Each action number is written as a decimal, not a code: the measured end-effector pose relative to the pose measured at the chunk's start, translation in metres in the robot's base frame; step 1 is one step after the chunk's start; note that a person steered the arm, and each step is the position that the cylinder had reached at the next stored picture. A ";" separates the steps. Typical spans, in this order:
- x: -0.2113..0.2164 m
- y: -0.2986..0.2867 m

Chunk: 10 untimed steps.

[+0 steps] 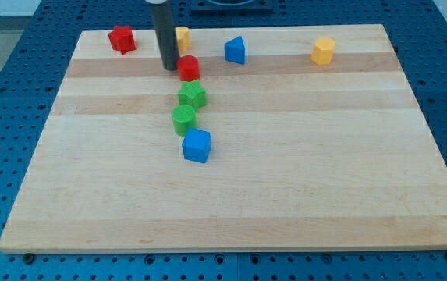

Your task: Push blue triangle yellow heart and red star in a straight line

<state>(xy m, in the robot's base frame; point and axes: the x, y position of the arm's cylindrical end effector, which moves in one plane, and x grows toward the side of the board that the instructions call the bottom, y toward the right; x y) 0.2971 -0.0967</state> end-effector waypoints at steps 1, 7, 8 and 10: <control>0.005 0.028; -0.059 0.179; -0.049 0.179; -0.041 0.130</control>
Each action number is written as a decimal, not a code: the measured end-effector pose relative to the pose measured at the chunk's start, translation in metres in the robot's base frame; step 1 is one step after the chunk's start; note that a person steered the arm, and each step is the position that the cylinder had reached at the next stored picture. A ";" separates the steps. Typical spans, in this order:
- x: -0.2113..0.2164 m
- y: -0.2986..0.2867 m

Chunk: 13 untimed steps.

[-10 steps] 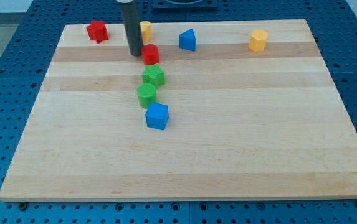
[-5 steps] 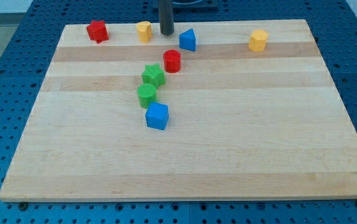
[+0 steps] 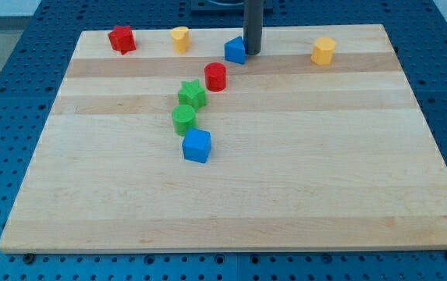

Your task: Push blue triangle yellow heart and red star in a straight line

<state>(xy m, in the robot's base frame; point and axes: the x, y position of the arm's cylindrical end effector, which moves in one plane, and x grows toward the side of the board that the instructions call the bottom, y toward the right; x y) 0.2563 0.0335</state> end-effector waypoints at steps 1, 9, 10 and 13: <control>0.000 -0.018; -0.041 -0.127; -0.034 -0.129; -0.065 -0.181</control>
<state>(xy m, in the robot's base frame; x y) 0.1916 -0.1476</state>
